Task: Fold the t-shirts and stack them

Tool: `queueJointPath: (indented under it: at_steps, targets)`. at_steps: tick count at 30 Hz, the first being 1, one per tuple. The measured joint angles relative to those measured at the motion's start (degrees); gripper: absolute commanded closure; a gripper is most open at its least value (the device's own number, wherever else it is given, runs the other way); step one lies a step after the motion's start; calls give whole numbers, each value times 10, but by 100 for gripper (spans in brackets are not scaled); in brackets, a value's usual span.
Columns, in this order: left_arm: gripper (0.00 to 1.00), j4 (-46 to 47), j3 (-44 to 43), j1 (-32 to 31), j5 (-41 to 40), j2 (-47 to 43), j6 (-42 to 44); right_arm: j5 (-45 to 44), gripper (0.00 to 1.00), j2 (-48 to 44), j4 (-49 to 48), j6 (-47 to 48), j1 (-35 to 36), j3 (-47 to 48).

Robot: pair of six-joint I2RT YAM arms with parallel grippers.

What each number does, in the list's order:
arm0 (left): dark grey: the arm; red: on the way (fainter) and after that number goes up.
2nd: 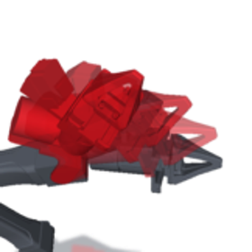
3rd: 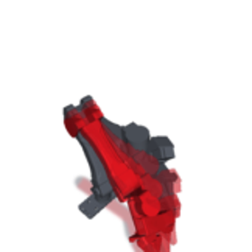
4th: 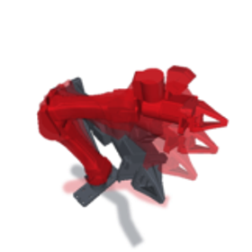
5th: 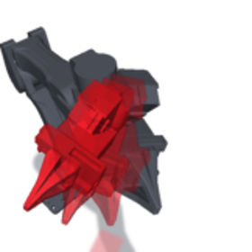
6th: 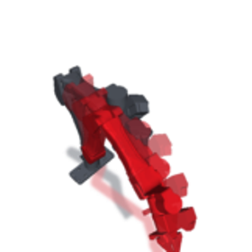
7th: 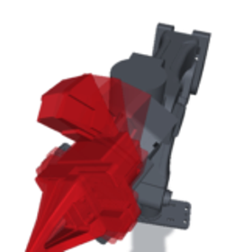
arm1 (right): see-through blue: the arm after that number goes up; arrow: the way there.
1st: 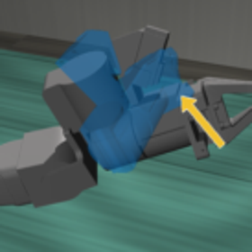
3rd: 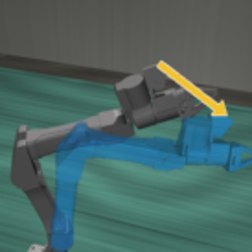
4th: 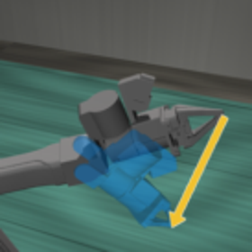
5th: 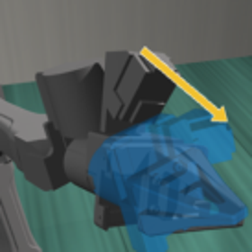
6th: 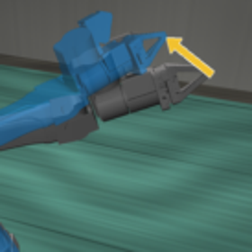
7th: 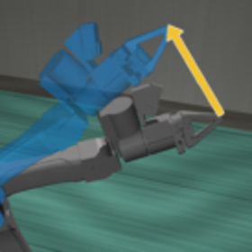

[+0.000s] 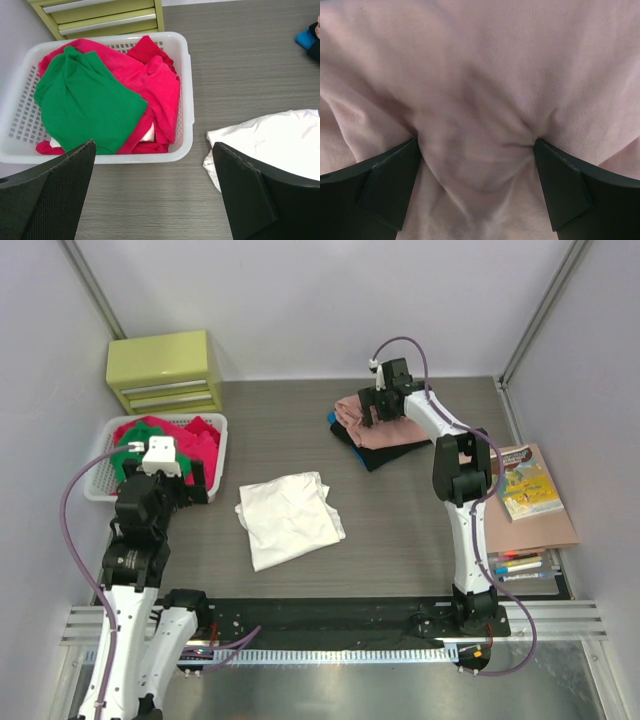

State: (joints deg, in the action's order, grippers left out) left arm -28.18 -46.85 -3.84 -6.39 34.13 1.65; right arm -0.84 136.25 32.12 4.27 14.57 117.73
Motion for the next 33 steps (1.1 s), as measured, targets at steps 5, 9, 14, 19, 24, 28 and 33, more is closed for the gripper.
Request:
queueJointPath:
  at_steps: [5, 9, 14, 19, 24, 28, 33]
  targets:
    - [0, 0, 0, 8, 9, -10, -2, -6, 0, -3, -4, -14, -13, -1]
    - [0, 0, 2, 10, 21, -4, -3, -4, 0, -16, -18, -20, -31, -25]
    - [0, 0, 4, 10, 30, -4, -7, 6, 0, -39, -29, -16, -86, -63]
    - [0, 0, 12, 11, 43, -3, -12, 0, 0, -52, -40, -7, -133, -89]
    - [0, 0, 13, 13, 49, -1, -12, 2, 0, -65, -54, -2, -138, -111]
    - [0, 0, 14, 14, 52, 0, -12, 3, 0, -72, -64, 2, -134, -123]
    - [0, 0, 27, 17, 64, -2, -12, 6, 0, -125, -105, 9, -129, -196]
